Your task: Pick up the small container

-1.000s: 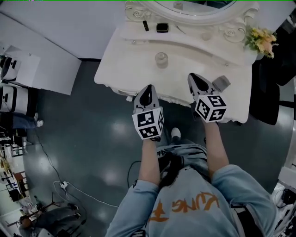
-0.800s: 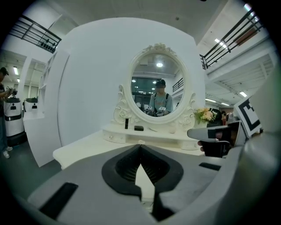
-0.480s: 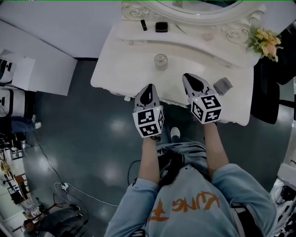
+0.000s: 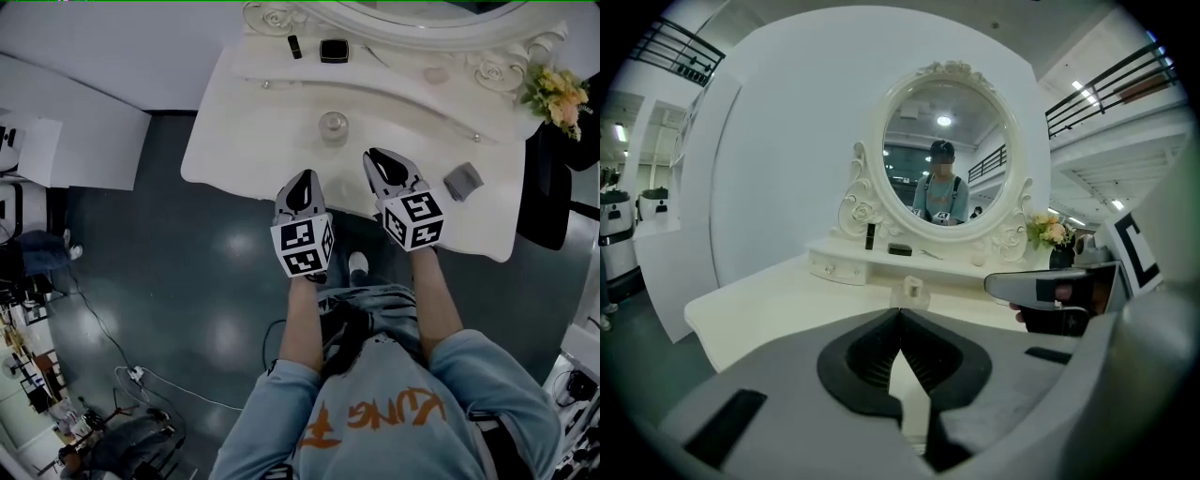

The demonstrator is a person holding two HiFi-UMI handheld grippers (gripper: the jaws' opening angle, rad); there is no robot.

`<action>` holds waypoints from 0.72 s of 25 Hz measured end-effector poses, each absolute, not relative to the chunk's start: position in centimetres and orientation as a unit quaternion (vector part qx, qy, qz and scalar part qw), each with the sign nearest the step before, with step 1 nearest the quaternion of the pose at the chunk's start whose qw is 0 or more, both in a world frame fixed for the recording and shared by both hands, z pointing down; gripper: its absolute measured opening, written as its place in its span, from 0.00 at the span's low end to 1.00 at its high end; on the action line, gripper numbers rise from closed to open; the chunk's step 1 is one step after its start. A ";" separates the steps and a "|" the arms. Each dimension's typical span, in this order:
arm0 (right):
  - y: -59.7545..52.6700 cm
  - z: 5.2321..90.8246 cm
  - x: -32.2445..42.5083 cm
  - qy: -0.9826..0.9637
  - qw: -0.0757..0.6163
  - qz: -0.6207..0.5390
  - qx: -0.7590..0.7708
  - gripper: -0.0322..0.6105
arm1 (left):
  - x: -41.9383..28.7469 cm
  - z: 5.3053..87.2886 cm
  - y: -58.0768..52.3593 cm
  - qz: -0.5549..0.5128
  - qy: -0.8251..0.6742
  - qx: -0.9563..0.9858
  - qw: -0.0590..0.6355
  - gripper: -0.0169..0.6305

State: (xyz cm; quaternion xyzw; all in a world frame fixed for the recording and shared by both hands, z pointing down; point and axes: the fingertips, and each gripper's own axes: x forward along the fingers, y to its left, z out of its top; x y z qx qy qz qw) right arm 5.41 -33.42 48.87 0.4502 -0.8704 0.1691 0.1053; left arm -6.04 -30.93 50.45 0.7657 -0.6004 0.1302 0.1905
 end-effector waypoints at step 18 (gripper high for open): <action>-38.9 54.4 0.3 -0.878 0.189 0.152 0.414 0.51 | -10.4 55.1 -35.8 0.149 -0.597 0.750 0.242 0.06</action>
